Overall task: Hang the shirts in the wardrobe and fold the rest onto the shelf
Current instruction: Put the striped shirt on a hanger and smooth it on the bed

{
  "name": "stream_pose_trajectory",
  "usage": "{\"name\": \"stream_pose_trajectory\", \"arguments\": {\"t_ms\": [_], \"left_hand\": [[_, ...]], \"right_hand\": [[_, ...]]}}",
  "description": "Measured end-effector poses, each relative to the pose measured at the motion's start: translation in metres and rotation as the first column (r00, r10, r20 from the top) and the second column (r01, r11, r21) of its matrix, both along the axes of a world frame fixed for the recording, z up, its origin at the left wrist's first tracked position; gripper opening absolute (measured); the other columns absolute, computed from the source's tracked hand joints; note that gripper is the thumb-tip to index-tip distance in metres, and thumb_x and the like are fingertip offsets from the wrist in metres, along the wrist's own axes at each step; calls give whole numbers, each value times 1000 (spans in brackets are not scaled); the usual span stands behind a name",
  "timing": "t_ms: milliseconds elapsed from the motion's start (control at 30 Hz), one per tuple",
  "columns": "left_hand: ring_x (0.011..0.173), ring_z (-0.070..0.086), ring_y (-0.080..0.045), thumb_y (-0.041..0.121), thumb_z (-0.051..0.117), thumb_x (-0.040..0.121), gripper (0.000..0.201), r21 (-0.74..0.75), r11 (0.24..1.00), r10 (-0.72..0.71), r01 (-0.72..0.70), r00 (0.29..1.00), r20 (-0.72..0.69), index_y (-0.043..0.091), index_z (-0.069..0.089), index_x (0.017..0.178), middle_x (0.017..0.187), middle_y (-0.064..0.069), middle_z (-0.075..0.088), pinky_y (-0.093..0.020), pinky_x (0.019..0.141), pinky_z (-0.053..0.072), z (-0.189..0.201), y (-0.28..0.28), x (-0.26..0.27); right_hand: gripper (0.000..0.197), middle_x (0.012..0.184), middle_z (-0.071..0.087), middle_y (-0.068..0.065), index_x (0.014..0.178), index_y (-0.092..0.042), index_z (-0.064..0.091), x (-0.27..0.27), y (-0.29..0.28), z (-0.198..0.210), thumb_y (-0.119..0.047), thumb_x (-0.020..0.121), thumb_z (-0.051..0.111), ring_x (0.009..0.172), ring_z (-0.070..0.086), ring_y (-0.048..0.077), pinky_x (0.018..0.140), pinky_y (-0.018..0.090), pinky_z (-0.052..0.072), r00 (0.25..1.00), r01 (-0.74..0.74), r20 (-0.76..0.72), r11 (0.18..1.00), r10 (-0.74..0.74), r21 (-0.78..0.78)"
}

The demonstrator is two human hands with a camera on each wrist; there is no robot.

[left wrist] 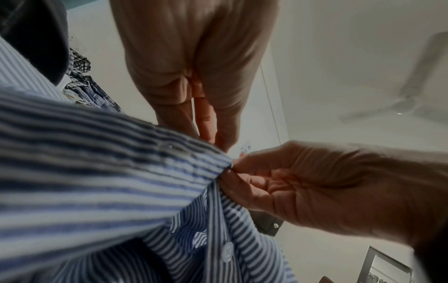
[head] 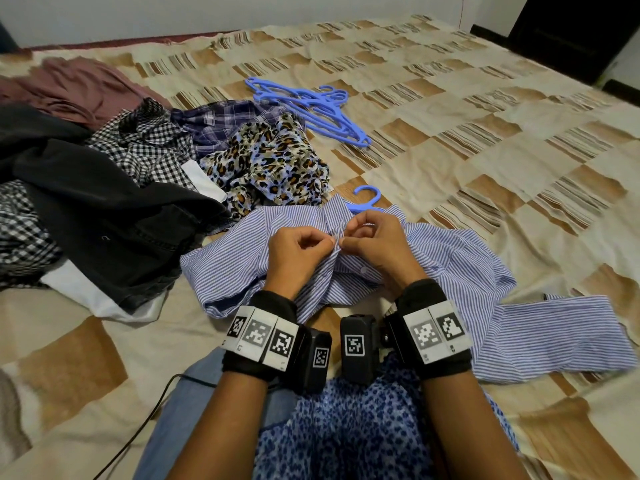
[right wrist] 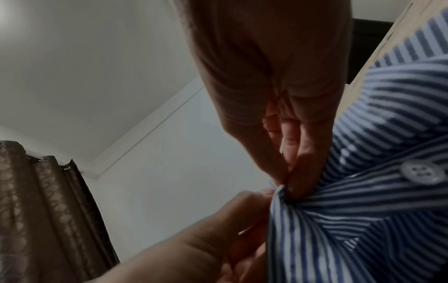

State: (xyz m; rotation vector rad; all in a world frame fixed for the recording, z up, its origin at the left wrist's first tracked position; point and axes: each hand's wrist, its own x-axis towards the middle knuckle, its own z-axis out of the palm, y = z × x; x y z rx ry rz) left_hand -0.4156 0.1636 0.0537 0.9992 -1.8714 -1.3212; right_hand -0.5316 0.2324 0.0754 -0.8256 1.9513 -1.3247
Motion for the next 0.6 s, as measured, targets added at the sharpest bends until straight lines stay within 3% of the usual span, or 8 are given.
{"name": "stream_pose_trajectory", "arguments": {"t_ms": [100,200,300,367,467,600], "left_hand": [[69,66,-14,13,73,79,6,-22,999,43,-44,999,-26,7,74,77,71,-2,70,-22,67,53,-1,0,-1],[69,66,-14,14,73,79,6,13,999,47,-46,998,-30,9,73,76,72,-2,71,-23,68,54,-1,0,-2],[71,65,-13,15,72,80,5,82,996,-27,26,1000,4,10,72,78,74,-2,69,-22,71,53,-1,-2,-1],[73,63,-11,12,72,80,2,141,983,-128,121,991,47,10,71,79,75,-1,68,-22,74,51,-1,-4,2],[72,58,-12,11,74,77,10,176,965,-229,196,953,196,7,71,85,73,-1,64,-21,71,47,-6,-7,7],[78,55,-14,15,70,82,16,35,997,49,-62,953,298,6,70,96,82,0,61,-20,67,40,-13,-12,5]], "right_hand": [[20,78,62,13,80,-9,57,-1,-2,1,8,77,68,70,61,19,61,19,53,998,18,-60,1000,-17,17],[24,76,62,10,76,-11,55,-2,-3,0,9,76,68,71,62,19,62,20,55,990,27,-136,999,-24,21],[25,75,62,8,74,-12,55,-5,-2,-3,9,76,68,71,62,20,70,31,57,988,54,-146,998,-50,22],[25,74,61,7,73,-12,55,-10,-1,-5,9,76,67,70,62,19,71,32,57,983,96,-157,995,-93,9],[20,72,63,7,78,-8,57,-15,-4,-6,9,76,67,61,62,6,62,20,55,987,114,-112,992,-119,-50],[21,89,69,16,82,-7,57,-17,-9,-11,14,79,60,81,67,19,79,29,56,998,47,-26,998,-49,-48]]}}
